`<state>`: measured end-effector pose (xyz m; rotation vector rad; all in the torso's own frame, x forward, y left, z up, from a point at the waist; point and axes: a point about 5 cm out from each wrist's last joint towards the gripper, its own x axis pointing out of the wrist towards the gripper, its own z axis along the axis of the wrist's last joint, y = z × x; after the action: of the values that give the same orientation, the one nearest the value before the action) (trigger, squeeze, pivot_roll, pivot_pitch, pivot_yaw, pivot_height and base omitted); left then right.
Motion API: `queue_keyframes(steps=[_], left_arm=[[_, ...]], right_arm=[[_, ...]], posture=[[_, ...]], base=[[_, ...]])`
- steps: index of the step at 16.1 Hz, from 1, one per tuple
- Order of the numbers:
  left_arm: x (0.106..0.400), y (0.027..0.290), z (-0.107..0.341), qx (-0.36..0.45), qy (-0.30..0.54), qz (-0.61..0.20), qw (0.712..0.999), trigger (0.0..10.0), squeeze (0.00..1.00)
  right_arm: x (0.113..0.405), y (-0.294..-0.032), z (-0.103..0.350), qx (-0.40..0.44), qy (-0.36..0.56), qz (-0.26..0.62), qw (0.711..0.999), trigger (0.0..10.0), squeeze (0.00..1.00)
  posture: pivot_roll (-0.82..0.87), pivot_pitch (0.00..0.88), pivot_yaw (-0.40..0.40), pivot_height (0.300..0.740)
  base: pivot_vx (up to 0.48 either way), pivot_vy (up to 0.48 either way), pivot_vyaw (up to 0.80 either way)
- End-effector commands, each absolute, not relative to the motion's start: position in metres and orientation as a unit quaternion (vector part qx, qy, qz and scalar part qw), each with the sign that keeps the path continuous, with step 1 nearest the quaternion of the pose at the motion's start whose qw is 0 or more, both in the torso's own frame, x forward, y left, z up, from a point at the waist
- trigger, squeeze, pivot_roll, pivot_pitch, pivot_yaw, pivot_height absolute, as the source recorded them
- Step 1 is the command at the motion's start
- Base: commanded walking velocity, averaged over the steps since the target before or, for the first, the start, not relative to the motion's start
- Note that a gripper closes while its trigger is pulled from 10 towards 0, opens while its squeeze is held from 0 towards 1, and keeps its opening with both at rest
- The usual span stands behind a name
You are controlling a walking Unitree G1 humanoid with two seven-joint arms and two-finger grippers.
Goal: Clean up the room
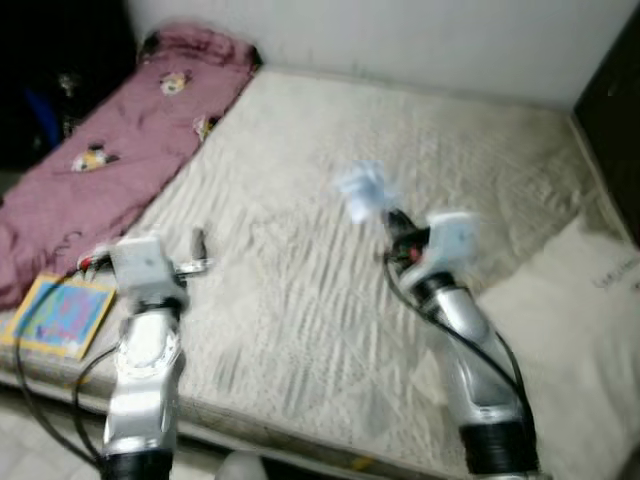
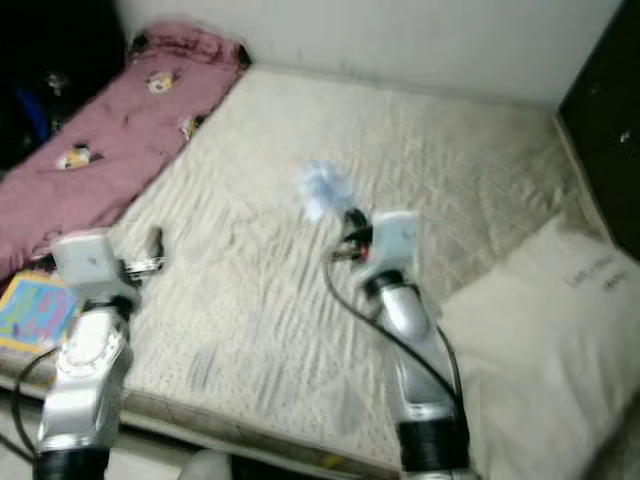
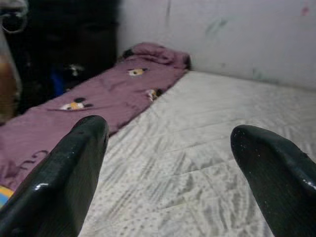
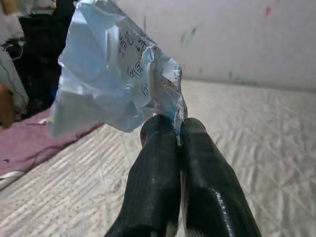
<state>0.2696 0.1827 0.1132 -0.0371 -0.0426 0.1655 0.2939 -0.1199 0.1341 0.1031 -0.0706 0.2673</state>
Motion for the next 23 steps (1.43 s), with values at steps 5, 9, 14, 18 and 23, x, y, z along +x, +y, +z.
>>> queue_keyframes(steps=[5,9,14,18,23], left_arm=[[0.275,0.170,0.117,-0.033,-0.024,0.057,0.998,10.0,0.00],[0.276,0.167,0.117,-0.047,-0.031,0.047,0.997,10.0,0.00],[0.276,0.164,0.116,-0.055,-0.028,0.042,0.997,10.0,0.00],[0.277,0.162,0.117,-0.055,-0.029,0.041,0.997,10.0,0.00],[0.279,0.162,0.118,-0.057,-0.030,0.039,0.997,10.0,0.00]], right_arm=[[0.298,-0.133,0.126,0.041,-0.008,0.101,0.994,10.0,0.00],[0.301,-0.125,0.128,-0.026,-0.016,0.130,0.991,10.0,0.00],[0.301,-0.125,0.125,0.023,-0.006,0.123,0.992,10.0,0.00],[0.301,-0.125,0.126,0.032,-0.007,0.126,0.991,10.0,0.00],[0.303,-0.124,0.126,0.030,-0.007,0.128,0.991,10.0,0.00]], posture=[[-0.10,0.000,0.014,0.740],[-0.10,0.000,0.007,0.740],[-0.10,0.000,0.006,0.740],[-0.10,0.000,0.004,0.740],[-0.10,0.000,0.004,0.740]], base=[[0.000,0.000,0.00],[0.000,0.067,0.00],[0.000,0.451,0.00],[0.000,0.480,-0.40],[0.000,0.480,0.00]])
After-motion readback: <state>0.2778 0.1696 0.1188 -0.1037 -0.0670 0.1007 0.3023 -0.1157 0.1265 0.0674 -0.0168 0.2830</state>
